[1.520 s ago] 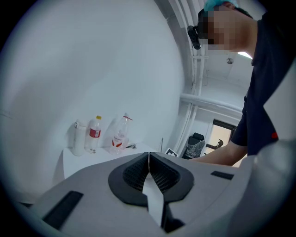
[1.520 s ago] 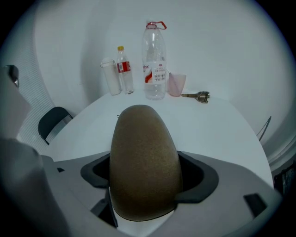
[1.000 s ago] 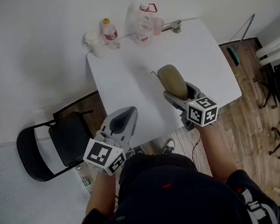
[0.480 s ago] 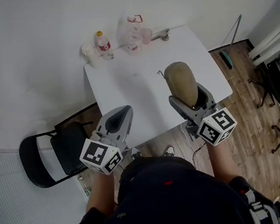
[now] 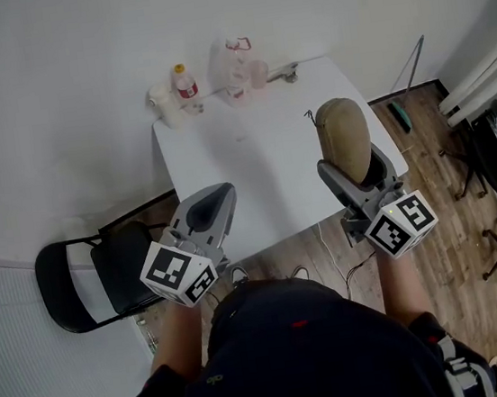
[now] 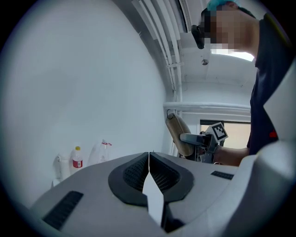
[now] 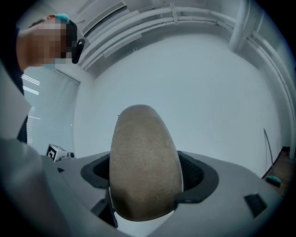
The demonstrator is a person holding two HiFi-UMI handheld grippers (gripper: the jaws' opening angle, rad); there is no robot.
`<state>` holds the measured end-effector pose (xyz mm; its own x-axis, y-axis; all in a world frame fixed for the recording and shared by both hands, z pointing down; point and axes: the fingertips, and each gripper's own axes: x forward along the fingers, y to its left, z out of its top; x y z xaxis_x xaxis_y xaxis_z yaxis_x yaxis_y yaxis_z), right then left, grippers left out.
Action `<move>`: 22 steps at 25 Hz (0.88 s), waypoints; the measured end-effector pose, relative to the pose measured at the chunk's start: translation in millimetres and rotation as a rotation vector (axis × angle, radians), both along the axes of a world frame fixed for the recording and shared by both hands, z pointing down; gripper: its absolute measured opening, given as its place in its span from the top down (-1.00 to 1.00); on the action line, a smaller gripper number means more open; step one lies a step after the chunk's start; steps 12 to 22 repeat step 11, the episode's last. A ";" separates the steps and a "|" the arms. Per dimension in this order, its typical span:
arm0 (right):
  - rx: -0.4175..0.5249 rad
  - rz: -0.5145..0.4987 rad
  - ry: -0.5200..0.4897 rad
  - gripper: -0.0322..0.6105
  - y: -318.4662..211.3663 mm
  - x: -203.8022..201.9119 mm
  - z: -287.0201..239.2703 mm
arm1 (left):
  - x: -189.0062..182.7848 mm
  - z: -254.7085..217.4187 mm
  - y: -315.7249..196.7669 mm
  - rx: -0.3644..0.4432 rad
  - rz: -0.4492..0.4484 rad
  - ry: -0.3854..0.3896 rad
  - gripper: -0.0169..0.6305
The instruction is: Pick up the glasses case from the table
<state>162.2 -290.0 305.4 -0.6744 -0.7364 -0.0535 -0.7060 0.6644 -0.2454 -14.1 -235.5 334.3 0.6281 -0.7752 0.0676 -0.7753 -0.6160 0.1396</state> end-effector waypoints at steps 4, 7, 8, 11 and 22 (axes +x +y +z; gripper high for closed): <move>0.028 -0.005 0.003 -0.35 0.2 -3.9 -10.6 | -5.4 -3.3 2.9 0.005 -0.012 -0.004 0.88; 0.036 -0.013 0.005 -0.35 1.7 -8.5 -13.6 | -9.9 -2.1 3.0 0.006 -0.021 -0.008 0.87; 0.038 -0.014 0.009 -0.35 2.0 -9.6 -13.4 | -11.1 -1.5 3.0 0.005 -0.024 -0.009 0.87; 0.044 -0.016 0.023 -0.35 0.9 -12.5 -12.2 | -14.6 -0.9 1.6 0.003 -0.032 -0.008 0.87; 0.044 -0.016 0.023 -0.35 0.9 -12.5 -12.2 | -14.6 -0.9 1.6 0.003 -0.032 -0.008 0.87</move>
